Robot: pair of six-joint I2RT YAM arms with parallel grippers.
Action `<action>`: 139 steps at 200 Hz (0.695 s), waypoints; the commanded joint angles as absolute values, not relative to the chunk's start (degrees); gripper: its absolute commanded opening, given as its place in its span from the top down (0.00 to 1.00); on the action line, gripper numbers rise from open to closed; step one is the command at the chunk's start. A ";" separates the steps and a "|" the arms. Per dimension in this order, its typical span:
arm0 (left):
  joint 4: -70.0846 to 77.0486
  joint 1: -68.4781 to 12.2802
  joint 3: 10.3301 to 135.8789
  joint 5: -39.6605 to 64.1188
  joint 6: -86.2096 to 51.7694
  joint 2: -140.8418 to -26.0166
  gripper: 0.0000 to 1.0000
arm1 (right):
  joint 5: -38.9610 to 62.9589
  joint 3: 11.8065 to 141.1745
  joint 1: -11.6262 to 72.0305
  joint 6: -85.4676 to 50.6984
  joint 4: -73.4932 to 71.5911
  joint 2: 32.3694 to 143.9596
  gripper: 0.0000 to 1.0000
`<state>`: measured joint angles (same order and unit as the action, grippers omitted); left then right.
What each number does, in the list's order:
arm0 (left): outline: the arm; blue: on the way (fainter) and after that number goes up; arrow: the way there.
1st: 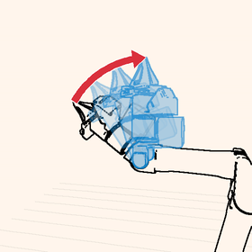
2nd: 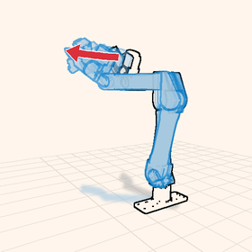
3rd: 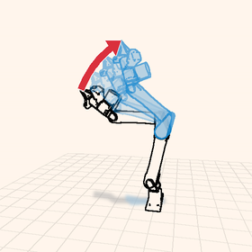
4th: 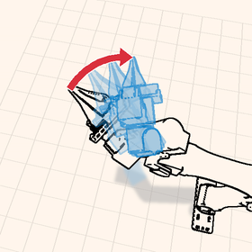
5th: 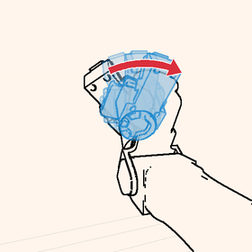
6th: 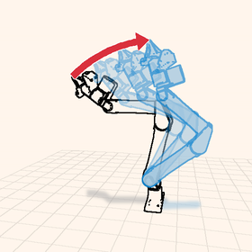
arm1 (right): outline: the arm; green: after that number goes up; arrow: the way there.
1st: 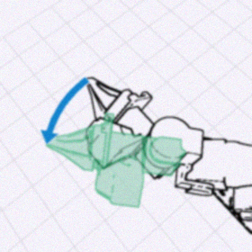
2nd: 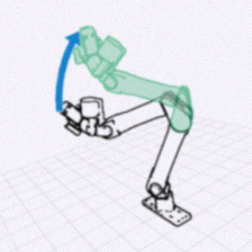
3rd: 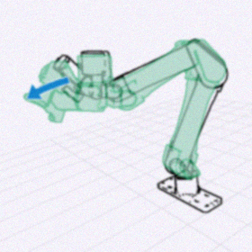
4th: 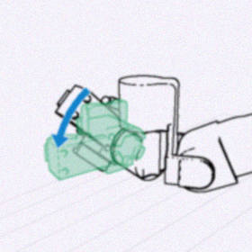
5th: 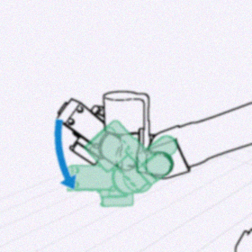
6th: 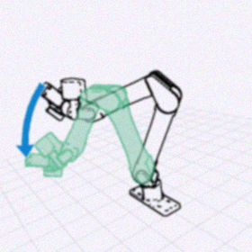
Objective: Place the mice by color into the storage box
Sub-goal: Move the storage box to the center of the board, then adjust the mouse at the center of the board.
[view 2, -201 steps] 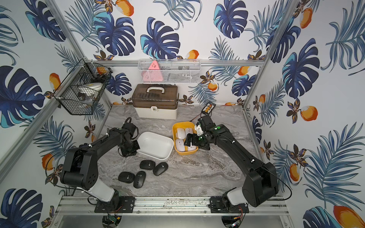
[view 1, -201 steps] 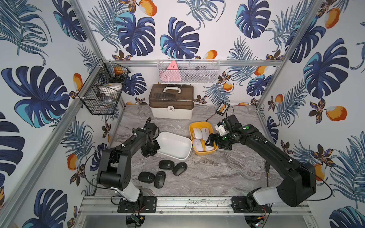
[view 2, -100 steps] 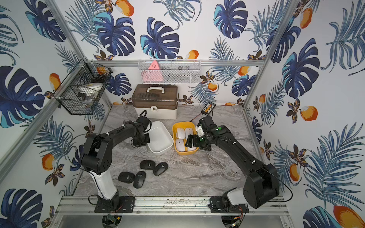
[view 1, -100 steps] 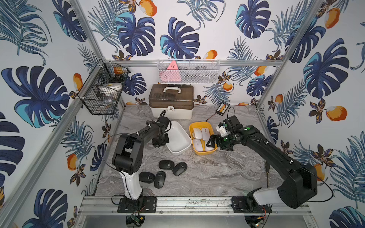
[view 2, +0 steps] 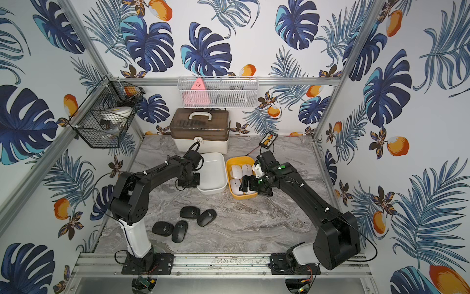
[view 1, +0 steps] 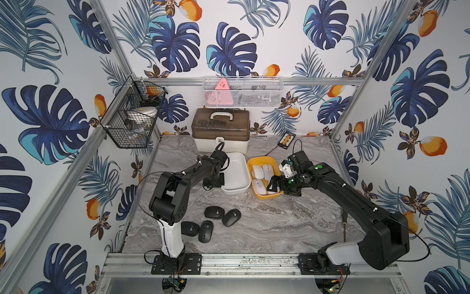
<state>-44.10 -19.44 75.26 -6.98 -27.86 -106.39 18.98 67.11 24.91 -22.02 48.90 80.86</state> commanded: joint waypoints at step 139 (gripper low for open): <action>-70.52 -51.97 56.78 -9.53 -56.04 -77.58 0.19 | 26.96 65.48 24.88 -21.01 48.18 78.88 0.01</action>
<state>-66.61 -46.17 57.91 -5.06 -46.65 -75.81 25.26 65.60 24.91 -21.78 48.29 80.27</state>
